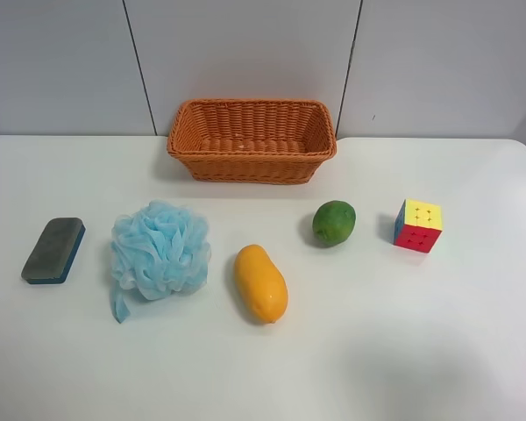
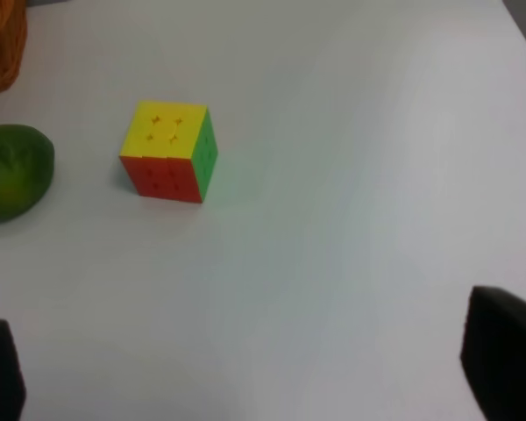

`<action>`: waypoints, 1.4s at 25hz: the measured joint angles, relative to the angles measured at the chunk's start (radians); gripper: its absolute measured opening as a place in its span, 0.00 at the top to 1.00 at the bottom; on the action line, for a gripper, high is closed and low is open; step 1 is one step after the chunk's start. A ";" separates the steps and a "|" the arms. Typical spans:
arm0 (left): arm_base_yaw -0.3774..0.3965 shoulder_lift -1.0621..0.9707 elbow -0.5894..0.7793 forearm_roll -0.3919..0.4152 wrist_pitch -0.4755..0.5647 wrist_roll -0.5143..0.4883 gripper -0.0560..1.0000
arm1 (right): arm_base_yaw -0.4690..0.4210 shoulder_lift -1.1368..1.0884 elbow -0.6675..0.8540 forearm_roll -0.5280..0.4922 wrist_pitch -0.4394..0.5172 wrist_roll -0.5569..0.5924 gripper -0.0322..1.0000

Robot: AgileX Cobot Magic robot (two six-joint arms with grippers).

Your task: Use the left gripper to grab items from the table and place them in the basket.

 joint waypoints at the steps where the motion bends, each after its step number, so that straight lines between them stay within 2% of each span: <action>1: 0.000 0.000 0.000 0.000 0.000 0.000 0.01 | 0.000 0.000 0.000 0.000 0.000 0.000 0.01; 29: 0.000 0.000 0.000 0.000 0.000 0.000 0.01 | 0.000 0.000 0.000 0.000 0.000 0.000 0.01; 35: 0.000 0.060 -0.053 -0.001 0.027 -0.051 0.01 | 0.000 0.000 0.000 0.000 0.000 0.000 0.01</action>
